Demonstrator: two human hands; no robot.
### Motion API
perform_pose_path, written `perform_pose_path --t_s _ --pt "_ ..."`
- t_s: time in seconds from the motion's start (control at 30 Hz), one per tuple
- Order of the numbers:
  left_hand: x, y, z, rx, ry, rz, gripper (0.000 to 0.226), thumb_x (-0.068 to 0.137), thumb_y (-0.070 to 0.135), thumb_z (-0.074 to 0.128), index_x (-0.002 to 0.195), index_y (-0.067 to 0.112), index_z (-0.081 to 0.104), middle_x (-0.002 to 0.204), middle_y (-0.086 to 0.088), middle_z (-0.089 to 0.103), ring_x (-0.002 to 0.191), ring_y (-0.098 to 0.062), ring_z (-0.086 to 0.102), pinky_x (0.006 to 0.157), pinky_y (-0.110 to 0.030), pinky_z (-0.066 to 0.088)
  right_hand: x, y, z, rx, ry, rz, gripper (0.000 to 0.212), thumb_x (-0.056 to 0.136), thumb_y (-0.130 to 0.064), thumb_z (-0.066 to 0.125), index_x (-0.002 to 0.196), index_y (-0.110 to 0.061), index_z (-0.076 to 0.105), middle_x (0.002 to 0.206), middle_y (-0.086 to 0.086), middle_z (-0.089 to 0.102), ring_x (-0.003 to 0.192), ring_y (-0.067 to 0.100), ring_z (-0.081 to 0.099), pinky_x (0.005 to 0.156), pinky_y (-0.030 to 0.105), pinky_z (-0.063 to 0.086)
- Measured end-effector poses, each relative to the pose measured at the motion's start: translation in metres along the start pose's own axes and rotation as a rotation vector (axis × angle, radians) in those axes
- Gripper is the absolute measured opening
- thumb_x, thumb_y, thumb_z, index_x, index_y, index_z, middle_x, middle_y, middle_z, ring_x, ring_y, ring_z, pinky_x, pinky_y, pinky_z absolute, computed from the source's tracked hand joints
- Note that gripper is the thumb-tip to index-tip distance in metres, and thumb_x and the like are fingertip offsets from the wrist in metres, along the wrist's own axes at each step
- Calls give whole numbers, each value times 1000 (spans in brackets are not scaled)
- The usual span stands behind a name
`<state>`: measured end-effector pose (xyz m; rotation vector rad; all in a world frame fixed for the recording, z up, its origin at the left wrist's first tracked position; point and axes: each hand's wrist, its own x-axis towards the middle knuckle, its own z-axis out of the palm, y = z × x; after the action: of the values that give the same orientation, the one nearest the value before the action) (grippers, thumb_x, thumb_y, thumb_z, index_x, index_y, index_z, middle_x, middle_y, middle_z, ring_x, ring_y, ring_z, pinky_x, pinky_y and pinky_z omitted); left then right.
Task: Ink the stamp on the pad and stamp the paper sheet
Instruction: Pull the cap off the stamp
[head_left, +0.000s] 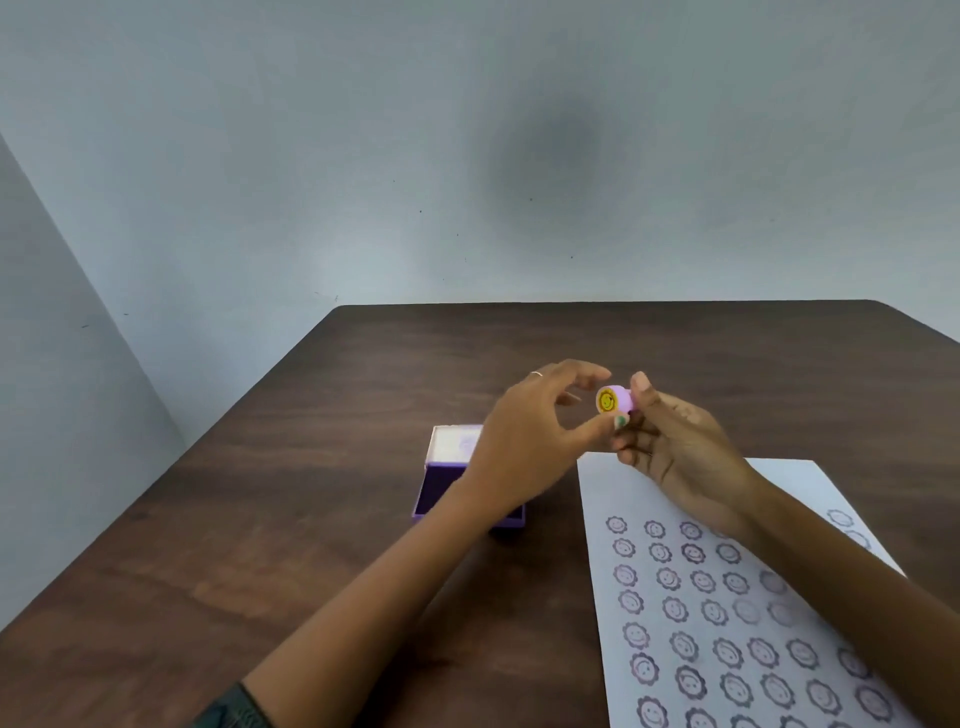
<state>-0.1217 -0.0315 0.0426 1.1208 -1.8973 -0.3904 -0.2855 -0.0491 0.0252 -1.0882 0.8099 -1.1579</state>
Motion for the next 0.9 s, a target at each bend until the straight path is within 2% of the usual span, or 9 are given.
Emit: perform_pose_path --t_s 0.07,0.17,0.33,0.57,0.67,0.8,0.9 --pt "-1 0 7 -65 74 5 31 82 33 69 109 19 65 103 7 70 87 -7 64 77 -32 55 1 -2 -2 22 -11 10 34 79 -44 58 83 -12 69 64 1 66 56 8 57 54 19 50" --pt "-6 -2 11 -89 148 28 26 82 28 69 105 17 67 97 7 71 84 -5 65 76 -25 56 1 -2 -2 17 -49 12 32 79 -41 59 81 -10 66 61 -1 64 54 7 54 53 18 48" --pt "-9 -3 10 -88 145 22 23 84 24 67 105 14 67 96 6 70 85 -2 63 77 -13 50 1 2 1 31 -52 -37 23 78 -30 59 84 -9 66 64 1 62 57 7 53 55 17 50" --pt "-10 -7 6 -160 150 -46 22 85 21 67 104 10 67 95 0 72 83 -7 64 75 -14 51 -1 6 4 19 -17 -113 21 76 -20 61 93 -11 65 70 -1 70 60 8 60 56 17 53" --pt "-9 -8 2 -156 177 -58 19 84 21 68 100 12 68 92 2 72 81 -8 65 73 -16 52 -3 5 3 -42 48 -160 19 76 -22 63 93 -14 67 74 -2 72 61 9 62 59 18 55" --pt "-10 -16 -3 107 8 -15 21 82 26 67 101 17 66 95 3 70 82 -10 62 78 -29 53 -4 5 0 -118 180 -178 21 72 -29 65 89 -18 67 72 -7 73 59 8 62 62 20 55" --pt "-13 -20 -1 288 -132 -36 24 84 27 63 107 19 64 104 0 69 92 -12 59 100 -36 42 -4 4 0 -153 216 -176 22 70 -32 66 88 -19 67 70 -7 72 59 7 60 58 18 54"
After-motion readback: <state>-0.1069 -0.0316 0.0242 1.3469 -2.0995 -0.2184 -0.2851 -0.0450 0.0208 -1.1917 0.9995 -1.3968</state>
